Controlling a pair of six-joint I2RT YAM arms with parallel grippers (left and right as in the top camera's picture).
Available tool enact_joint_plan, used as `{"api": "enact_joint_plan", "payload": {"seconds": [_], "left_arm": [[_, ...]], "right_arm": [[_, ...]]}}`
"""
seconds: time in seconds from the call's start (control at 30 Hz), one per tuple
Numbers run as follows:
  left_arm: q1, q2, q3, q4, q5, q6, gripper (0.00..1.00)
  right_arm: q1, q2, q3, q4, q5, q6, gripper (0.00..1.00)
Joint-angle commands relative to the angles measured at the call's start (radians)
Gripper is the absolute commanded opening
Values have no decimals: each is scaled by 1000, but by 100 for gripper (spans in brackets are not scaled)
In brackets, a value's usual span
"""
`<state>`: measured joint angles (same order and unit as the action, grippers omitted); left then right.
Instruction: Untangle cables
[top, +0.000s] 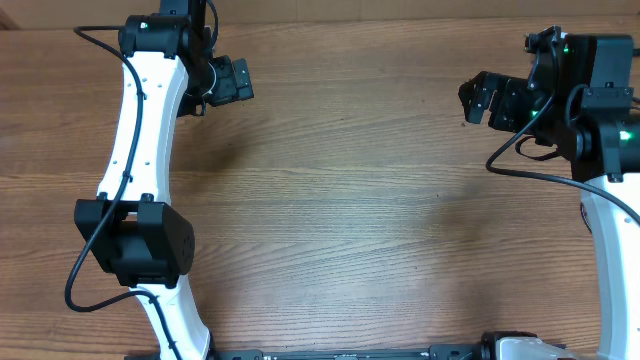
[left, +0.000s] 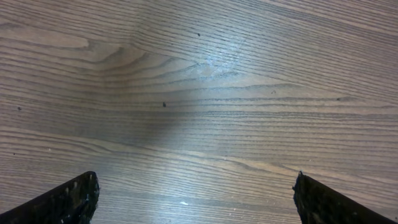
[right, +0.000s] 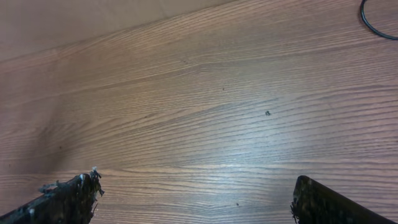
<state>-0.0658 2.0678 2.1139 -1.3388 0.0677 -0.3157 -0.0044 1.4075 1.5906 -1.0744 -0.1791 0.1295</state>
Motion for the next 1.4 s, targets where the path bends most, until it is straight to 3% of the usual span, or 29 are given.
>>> {"api": "enact_joint_plan", "payload": {"seconds": [0.0, 0.3, 0.47, 0.6, 0.8, 0.93, 1.37], "left_arm": [[-6, -13, 17, 2, -4, -10, 100], [-6, -11, 17, 74, 12, -97, 100], [-27, -11, 15, 175, 99, -105, 100], [-114, -37, 15, 290, 97, 45, 100], [-206, -146, -27, 335, -33, 113, 100], [-223, -271, -197, 470, -74, 141, 100], [-222, -811, -1120, 1225, -67, 371, 100]], "right_arm": [[3, 3, 24, 2, 1, -7, 100], [3, 3, 24, 2, 1, -7, 100], [3, 3, 24, 2, 1, -7, 100], [3, 3, 24, 2, 1, -7, 100], [3, 3, 24, 2, 1, -7, 100], [3, 3, 24, 2, 1, -7, 100], [3, 3, 24, 2, 1, -7, 100]]}}
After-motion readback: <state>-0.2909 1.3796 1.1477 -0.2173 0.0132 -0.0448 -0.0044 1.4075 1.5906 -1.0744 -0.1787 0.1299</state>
